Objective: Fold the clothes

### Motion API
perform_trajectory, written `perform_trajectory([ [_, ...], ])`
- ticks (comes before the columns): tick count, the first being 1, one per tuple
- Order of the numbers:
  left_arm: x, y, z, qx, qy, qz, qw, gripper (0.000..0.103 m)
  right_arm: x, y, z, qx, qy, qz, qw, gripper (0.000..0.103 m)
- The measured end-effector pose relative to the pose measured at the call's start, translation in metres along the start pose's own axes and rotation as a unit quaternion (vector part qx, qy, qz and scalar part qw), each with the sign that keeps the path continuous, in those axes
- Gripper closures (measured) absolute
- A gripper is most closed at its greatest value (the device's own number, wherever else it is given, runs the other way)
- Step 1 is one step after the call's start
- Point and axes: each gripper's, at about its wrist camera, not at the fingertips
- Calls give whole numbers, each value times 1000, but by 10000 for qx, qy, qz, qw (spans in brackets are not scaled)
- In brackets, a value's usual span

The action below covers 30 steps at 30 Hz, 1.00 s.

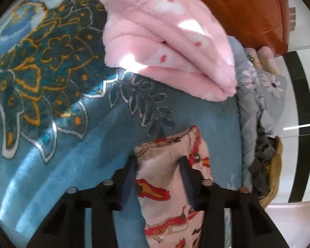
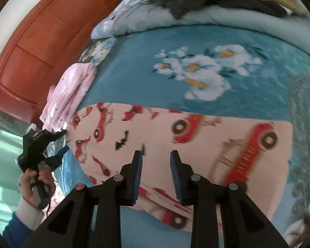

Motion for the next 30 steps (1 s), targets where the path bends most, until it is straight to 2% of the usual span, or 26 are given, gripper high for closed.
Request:
perform_trajectory([
  [3,5,2,1,66,-171,229,9996,79,10,1,-4,-13,78,142,9999,73],
  [7,21,7,-12,271,-191,659,9973,84,24,0,-17,91,90,327,9994,73],
  [9,41,11,-28,443,-43,973,9943,84,29,-2,-22,152,107,368,9991,73],
  [12,86,24,-60,712,329,1715,9821,84,38,-4,-27,213,158,466,9986,73],
  [14,123,48,-85,751,783,2293,9673,84,45,-3,-32,260,181,568,9979,73],
  [17,178,84,-124,798,1463,3139,9347,84,56,-1,-41,347,223,697,9967,73],
  [19,199,118,-139,668,1825,3498,9165,84,64,1,-48,404,255,775,9958,73],
  [23,231,191,-119,33,1999,3905,8986,84,87,6,-65,548,377,1064,9921,73],
  [25,237,230,-94,-608,1916,3945,8967,84,102,11,-76,646,523,1227,9890,73],
  [26,238,256,-83,-868,1764,4155,8881,84,110,14,-81,693,582,1310,9872,73],
  [30,233,324,-65,-1348,1353,4881,8516,84,136,27,-98,767,804,1574,9813,73],
])
Point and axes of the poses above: each gripper's, at about its wrist camera, not at the fingertips, and z roughly the way its jaws point, x to its right, y to its underside, and after that the axes turned 9 degrees about x, right-handed
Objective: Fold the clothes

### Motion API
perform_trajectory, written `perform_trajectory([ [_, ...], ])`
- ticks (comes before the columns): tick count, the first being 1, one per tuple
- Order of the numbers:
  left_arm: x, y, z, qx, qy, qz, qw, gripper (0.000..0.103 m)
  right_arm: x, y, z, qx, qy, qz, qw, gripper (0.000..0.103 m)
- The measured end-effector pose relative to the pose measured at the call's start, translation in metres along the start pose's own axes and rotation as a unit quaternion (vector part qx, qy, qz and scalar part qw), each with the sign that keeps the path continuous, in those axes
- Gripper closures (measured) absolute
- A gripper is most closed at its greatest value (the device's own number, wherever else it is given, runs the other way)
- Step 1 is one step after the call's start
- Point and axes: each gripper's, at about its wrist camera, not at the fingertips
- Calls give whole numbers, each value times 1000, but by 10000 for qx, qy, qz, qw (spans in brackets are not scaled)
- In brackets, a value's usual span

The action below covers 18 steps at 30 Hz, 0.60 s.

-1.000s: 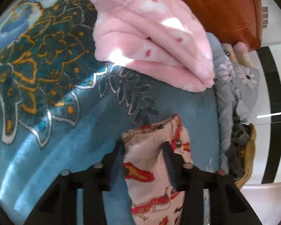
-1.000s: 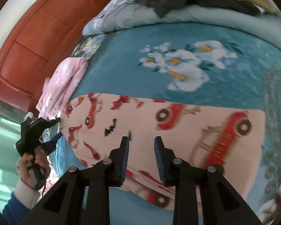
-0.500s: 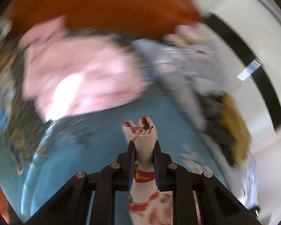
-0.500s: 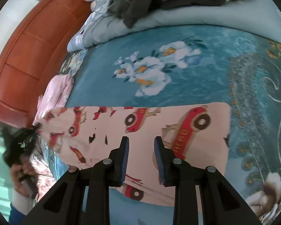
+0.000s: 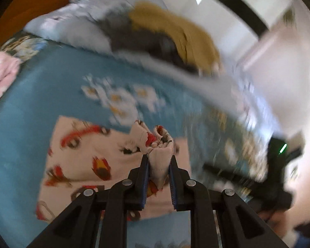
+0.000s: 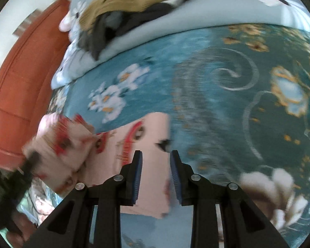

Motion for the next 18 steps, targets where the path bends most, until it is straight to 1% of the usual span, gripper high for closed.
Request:
perform_trajectory([
  [1,12,10,7,-167,-78,166,9997,84,6,1,-1,-4,46,59,10000,73],
  [2,14,15,13,-302,-134,234,9992,82,11,2,-2,-9,78,114,9999,73],
  [4,15,30,22,-541,-179,212,9982,78,17,4,-2,-6,16,235,9997,73],
  [5,17,35,26,-641,-177,191,9976,74,19,4,-3,18,-121,312,9994,73],
  [6,15,40,27,-744,-146,160,9970,65,19,4,-2,32,-255,380,9989,73],
  [9,8,51,22,-959,206,-129,9951,52,15,2,0,35,-488,488,9976,73],
  [11,3,52,9,-1015,620,-403,9921,45,9,1,2,41,-578,453,9973,73],
  [12,-2,51,3,-1015,866,-553,9895,45,6,1,2,42,-622,418,9972,71],
  [13,-14,49,-8,-843,896,-758,9895,45,4,0,2,35,-671,372,9970,67],
  [14,-27,46,-19,-663,914,-965,9889,45,1,1,3,19,-720,325,9969,65],
  [16,-62,42,-36,-277,447,-1432,9883,45,-2,2,4,-30,-748,236,9969,62],
  [17,-81,42,-42,-136,141,-1679,9856,45,-4,3,6,-56,-752,193,9970,62],
  [18,-99,43,-49,2,-167,-1923,9812,45,-6,4,8,-94,-773,161,9968,62],
])
Point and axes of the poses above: each gripper's, at about its wrist camera, not at the fingertips, and z roughly the way its jaws point, x to its right, y to its underside, and after that the axes turned 9 degrees about x, right-handed
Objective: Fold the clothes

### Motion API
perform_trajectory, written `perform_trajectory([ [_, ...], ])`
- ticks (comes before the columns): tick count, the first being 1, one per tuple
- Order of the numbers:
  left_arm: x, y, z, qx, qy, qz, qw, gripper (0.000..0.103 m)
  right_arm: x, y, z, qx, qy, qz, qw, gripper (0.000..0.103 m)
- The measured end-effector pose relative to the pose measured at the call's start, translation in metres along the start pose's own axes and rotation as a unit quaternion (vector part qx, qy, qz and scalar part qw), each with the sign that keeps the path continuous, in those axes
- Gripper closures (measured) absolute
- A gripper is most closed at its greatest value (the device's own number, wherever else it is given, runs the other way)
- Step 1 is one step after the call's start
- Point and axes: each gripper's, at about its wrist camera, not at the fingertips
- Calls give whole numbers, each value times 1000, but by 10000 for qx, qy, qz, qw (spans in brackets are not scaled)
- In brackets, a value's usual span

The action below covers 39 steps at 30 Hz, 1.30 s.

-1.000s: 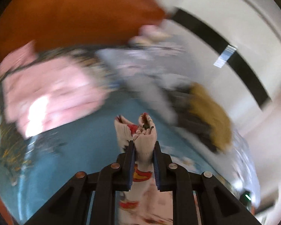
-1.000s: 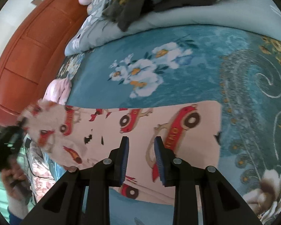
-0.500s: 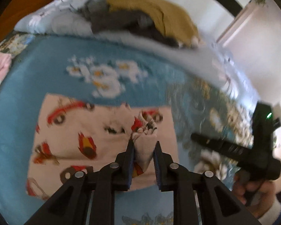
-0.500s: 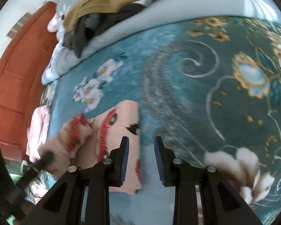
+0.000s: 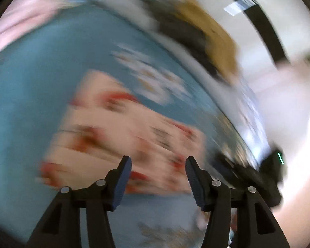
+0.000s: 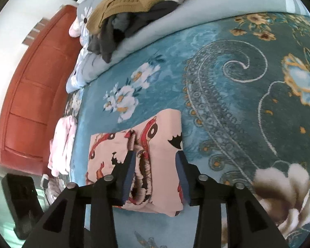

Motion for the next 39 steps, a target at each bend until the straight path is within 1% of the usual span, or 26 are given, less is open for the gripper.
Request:
perform_trajectory([
  [2,-32,-8,-12,261,-468,-454,9975,45,-5,2,8,-134,-54,-63,9999,61],
  [4,-60,-8,-17,321,-808,-780,9932,45,-11,4,19,-275,-93,-169,9994,61],
  [5,-73,-5,-15,251,-1047,-899,9901,45,-15,4,26,-349,-106,-221,9991,61],
  [6,-79,-1,-13,151,-1148,-923,9890,45,-18,4,31,-406,-104,-259,9988,61],
  [8,-88,10,-4,-142,-1333,-902,9869,45,-27,3,40,-437,-110,-342,9984,61],
  [10,-95,21,4,-421,-1382,-1022,9842,45,-39,-3,45,-338,-80,-580,9977,61],
  [12,-101,20,3,-432,-1281,-1229,9832,45,-47,-8,58,-452,0,-790,9959,61],
  [15,-105,20,-3,-368,-1242,-1341,9825,45,-53,-10,82,-735,156,-921,9929,61],
  [18,-108,23,-5,-375,-1173,-1461,9816,45,-60,-10,93,-765,174,-976,9921,61],
  [20,-109,23,-7,-351,-1129,-1495,9817,45,-63,-11,99,-795,177,-903,9926,64],
  [22,-109,23,-10,-308,-1067,-1533,9819,45,-68,-12,102,-902,221,-908,9915,90],
  [23,-110,23,-12,-267,-1002,-1567,9822,45,-73,-12,100,-940,224,-956,9907,91],
  [24,-111,23,-15,-228,-965,-1602,9821,45,-78,-12,95,-974,118,-955,9906,94],
  [25,-112,22,-17,-192,-979,-1619,9818,45,-83,-13,87,-1003,-128,-836,9914,95],
  [27,-115,22,-22,-122,-975,-1708,9804,45,-87,-20,62,-952,-807,-300,9917,95],
  [28,-117,21,-26,-86,-960,-1784,9792,45,-85,-23,49,-850,-1053,-58,9908,95],
  [29,-121,21,-28,-71,-959,-1846,9781,45,-80,-23,41,-765,-1066,23,9914,95],
  [30,-125,21,-31,-56,-958,-1908,9769,45,-73,-23,37,-715,-936,13,9930,95],
  [31,-126,21,-33,-41,-943,-1927,9767,45,-64,-22,38,-727,-660,-65,9951,95],
  [32,-125,20,-35,-19,-912,-1915,9773,45,-55,-17,44,-838,-269,-176,9960,95],
  [33,-121,19,-37,15,-852,-1838,9793,45,-44,-10,53,-1015,9,-184,9947,95],
  [34,-118,20,-38,38,-810,-1754,9812,45,-35,-4,59,-1139,114,-129,9933,95],
  [35,-116,18,-38,41,-792,-1673,9827,45,-31,1,60,-1162,114,-105,9931,95],
  [36,-114,16,-37,42,-774,-1592,9842,45,-29,5,59,-1137,110,-146,9933,95],
  [37,-110,15,-37,12,-774,-1474,9860,45,-30,8,57,-1089,132,-235,9937,93],
  [39,-101,12,-33,-60,-777,-1254,9890,45,-35,11,55,-1079,304,-470,9926,89],
])
Point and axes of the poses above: each gripper's, at about its wrist camera, not at the fingertips, and z roughly the way its jaws point, x to its right, y to its underside, and after that the axes turned 9 degrees about x, right-handed
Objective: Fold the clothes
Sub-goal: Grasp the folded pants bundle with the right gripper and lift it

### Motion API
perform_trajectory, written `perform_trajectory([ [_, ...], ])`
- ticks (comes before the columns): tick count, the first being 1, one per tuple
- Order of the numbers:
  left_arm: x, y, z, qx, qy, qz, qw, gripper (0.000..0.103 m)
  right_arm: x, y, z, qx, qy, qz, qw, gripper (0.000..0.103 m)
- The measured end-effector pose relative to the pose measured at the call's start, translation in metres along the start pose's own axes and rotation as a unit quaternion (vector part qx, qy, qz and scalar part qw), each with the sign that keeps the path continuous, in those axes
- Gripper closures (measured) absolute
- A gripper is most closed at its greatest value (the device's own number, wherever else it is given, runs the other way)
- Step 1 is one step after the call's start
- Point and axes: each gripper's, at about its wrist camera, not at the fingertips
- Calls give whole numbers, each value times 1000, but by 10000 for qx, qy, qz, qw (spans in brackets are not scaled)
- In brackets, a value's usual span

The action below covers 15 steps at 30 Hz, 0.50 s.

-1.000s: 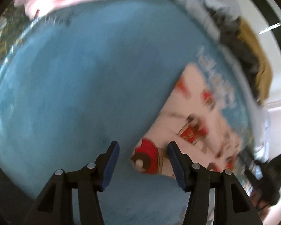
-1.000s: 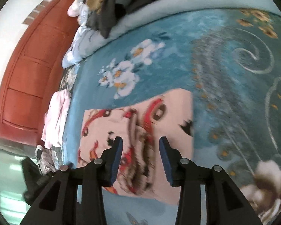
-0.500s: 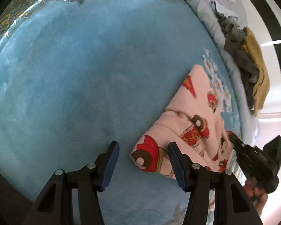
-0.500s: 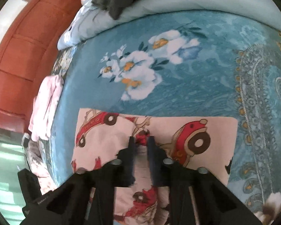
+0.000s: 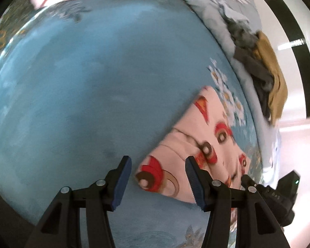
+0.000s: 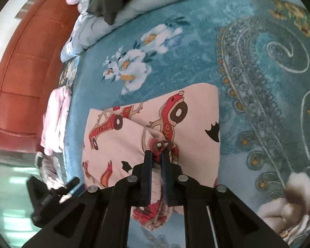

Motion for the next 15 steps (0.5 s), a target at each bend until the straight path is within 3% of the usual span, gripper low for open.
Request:
perform_trajectory([
  [3,11,3,4,-67,-42,249,9997,45,-8,3,2,-85,336,-398,9986,71],
  [8,6,-1,11,-138,-55,120,9998,45,8,15,11,-354,69,-105,9993,65],
  [15,-3,3,24,-365,-215,-175,9989,45,22,24,11,-123,-327,563,9978,59],
])
Point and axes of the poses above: each gripper's, at about its wrist camera, not at the fingertips, and z roughly the way its jaws point, x to its right, y to its underside, and after that the axes turned 9 degrees about x, right-handed
